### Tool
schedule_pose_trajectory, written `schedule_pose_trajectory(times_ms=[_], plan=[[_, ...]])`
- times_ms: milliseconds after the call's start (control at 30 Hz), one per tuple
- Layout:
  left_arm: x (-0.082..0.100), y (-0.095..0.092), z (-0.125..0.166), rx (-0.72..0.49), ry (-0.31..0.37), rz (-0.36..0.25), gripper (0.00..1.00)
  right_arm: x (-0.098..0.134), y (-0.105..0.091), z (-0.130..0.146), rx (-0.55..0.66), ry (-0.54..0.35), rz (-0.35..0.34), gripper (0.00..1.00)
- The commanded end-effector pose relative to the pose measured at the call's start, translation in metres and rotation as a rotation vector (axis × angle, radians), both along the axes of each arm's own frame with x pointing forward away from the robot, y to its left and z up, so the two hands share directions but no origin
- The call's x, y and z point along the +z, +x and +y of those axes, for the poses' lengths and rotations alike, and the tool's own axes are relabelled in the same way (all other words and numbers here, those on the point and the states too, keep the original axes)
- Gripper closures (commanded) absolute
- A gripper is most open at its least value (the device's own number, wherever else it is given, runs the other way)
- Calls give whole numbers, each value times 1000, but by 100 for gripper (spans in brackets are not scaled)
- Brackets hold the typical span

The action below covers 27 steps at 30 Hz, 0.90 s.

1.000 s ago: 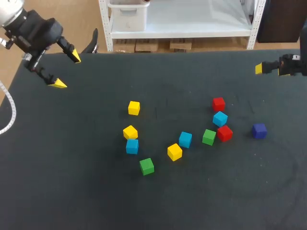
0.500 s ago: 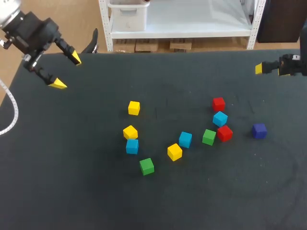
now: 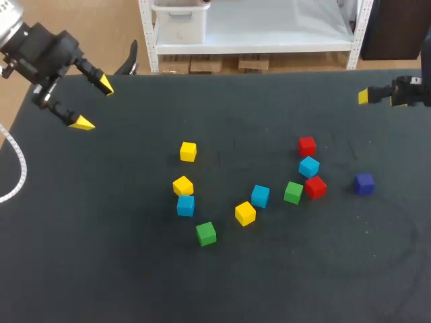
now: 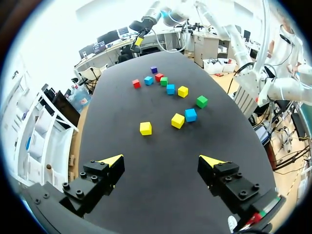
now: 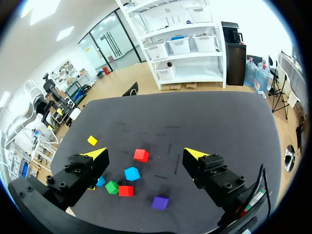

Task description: Place the blue cubes, place green cubes on the blue cubes, place the yellow cubes on the green cubes, then place the red cubes on the yellow cubes, and place purple cube on the red cubes.

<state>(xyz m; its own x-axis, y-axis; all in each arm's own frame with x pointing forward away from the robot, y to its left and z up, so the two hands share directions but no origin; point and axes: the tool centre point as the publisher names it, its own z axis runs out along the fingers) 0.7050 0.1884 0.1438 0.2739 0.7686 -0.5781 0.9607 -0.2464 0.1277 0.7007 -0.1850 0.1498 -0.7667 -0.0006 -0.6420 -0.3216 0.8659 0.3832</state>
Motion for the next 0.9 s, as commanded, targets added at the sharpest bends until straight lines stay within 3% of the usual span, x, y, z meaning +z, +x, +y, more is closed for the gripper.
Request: schedule_pose_trajectory(times_ms=[33, 567, 633, 700, 900], plan=[[1, -5, 3, 13, -7, -46, 0, 0, -1, 0, -2, -2, 0, 0], [1, -5, 3, 13, -7, -46, 0, 0, -1, 0, -2, -2, 0, 0], [1, -5, 3, 13, -7, -46, 0, 1, 7, 3, 173, -50, -11, 0], [1, -5, 3, 13, -7, -46, 0, 3, 14, 4, 312, -45, -63, 0], [1, -5, 3, 13, -7, -46, 0, 4, 29, 5, 666, -124, -81, 0]])
